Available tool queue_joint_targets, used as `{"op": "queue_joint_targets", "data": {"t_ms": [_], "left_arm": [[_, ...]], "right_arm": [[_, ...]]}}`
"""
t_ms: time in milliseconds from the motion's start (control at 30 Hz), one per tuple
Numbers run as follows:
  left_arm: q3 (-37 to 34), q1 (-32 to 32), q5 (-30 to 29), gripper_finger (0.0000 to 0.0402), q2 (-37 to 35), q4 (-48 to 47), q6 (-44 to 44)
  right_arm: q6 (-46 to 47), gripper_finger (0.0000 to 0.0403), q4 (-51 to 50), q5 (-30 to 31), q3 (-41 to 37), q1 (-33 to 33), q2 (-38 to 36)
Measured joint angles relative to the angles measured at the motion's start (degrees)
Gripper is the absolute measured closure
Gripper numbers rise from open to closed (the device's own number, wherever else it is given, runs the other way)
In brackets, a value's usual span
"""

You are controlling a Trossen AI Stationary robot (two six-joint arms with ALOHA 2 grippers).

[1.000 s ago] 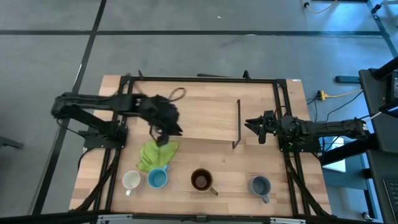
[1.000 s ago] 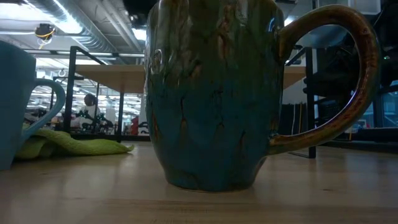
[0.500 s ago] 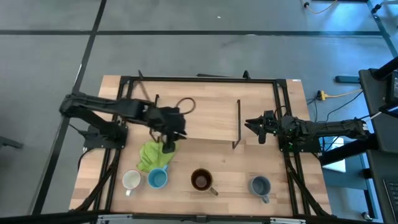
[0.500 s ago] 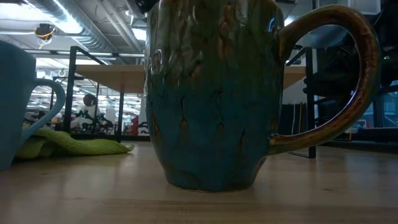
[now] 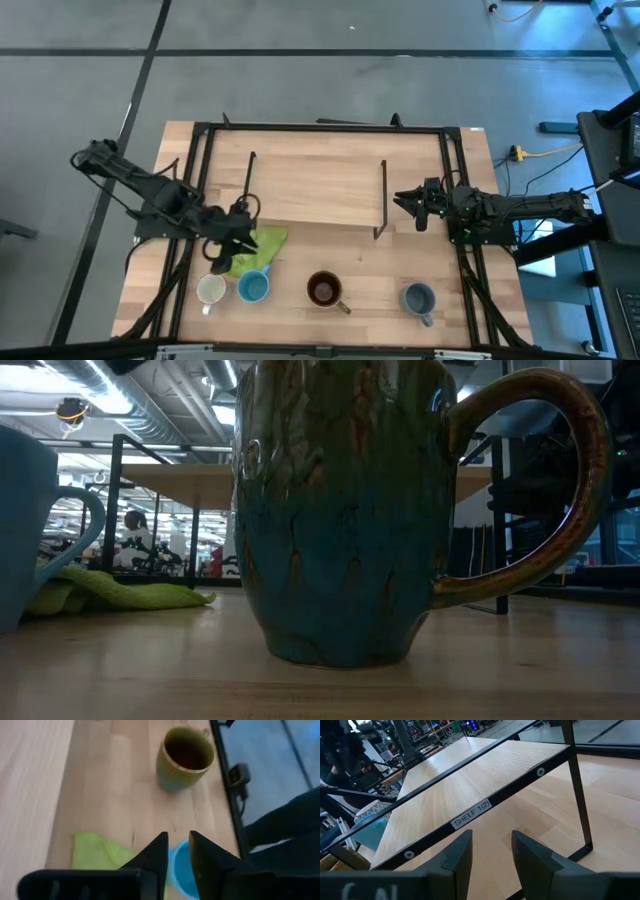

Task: Stack small to large cups/mugs on shelf
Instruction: Put the blue mug on the shelf

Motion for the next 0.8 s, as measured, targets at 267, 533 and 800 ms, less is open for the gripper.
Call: {"op": "queue_joint_targets", "data": {"t_ms": [267, 533, 800], "left_arm": [[0.7, 19.8, 17.7, 0.0331, 4.3, 8.8, 9.0], [4.8, 21.4, 18.1, 0.0331, 4.8, 7.6, 13.0], [4.8, 16.8, 9.1, 0.0331, -0.9, 7.2, 3.7]], "right_arm": [[0.1, 0.0265, 0.0, 0.0, 0.0, 0.0, 0.0], [0.7, 0.0265, 0.4, 0.0, 0.0, 0.0, 0.0], [21.3, 0.0265, 11.3, 0.5, 0.0, 0.0, 0.0]]}}
